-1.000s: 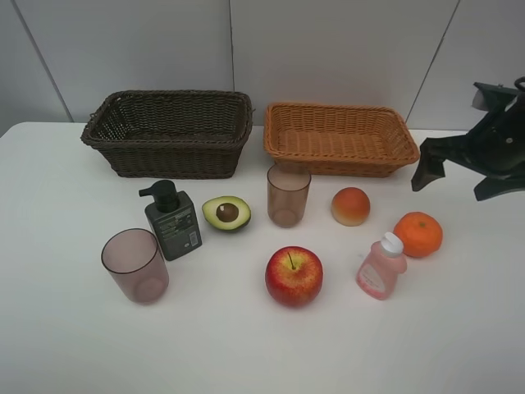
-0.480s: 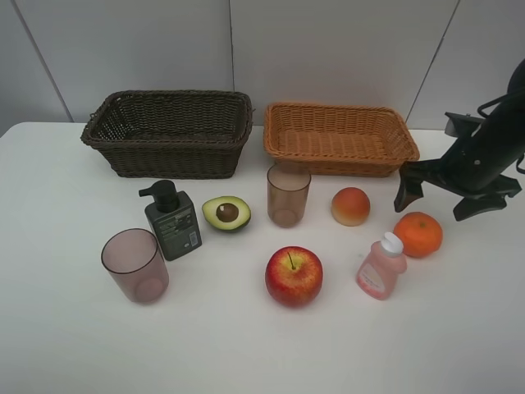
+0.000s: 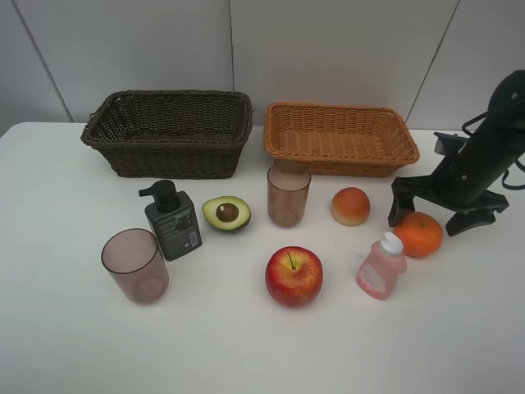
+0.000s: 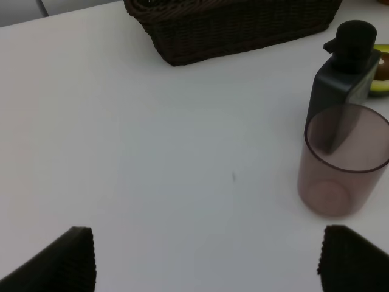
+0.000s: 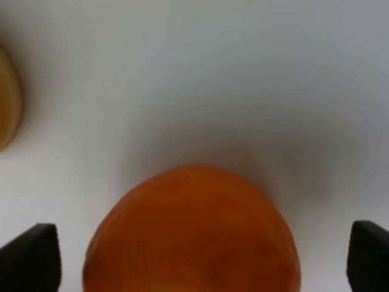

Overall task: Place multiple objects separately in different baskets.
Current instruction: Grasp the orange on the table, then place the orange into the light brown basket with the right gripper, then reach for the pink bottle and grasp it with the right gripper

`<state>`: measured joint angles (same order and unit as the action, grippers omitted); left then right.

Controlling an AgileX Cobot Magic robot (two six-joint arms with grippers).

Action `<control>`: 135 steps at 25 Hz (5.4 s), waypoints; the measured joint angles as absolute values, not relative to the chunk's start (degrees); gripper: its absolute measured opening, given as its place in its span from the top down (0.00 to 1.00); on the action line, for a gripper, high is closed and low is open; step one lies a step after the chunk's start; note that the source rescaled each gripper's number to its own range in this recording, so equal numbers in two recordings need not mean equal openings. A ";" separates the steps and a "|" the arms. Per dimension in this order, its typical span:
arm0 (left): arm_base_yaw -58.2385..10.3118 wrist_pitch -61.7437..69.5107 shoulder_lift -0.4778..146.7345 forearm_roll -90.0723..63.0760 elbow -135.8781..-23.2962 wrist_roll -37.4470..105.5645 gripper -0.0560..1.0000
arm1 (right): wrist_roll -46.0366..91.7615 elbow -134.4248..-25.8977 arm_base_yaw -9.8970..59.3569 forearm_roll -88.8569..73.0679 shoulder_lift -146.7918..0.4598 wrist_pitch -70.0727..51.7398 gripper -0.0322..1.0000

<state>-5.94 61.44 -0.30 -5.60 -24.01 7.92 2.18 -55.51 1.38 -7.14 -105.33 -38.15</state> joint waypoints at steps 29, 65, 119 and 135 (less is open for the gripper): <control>-5.94 61.44 -0.30 -5.60 -24.01 7.92 0.03 | 2.13 -55.51 1.38 -7.42 -108.19 -37.76 0.37; -5.94 61.44 -0.30 -5.60 -24.01 7.92 0.03 | 3.44 -68.53 1.38 -7.26 -96.65 -52.50 0.37; -5.94 61.44 -0.30 -5.60 -24.01 7.92 0.03 | 12.40 -89.11 5.44 -12.60 -123.04 -19.56 0.37; -5.94 61.44 -0.30 -5.60 -24.01 7.92 0.03 | 12.40 -89.41 5.44 -12.85 -123.04 -18.98 0.08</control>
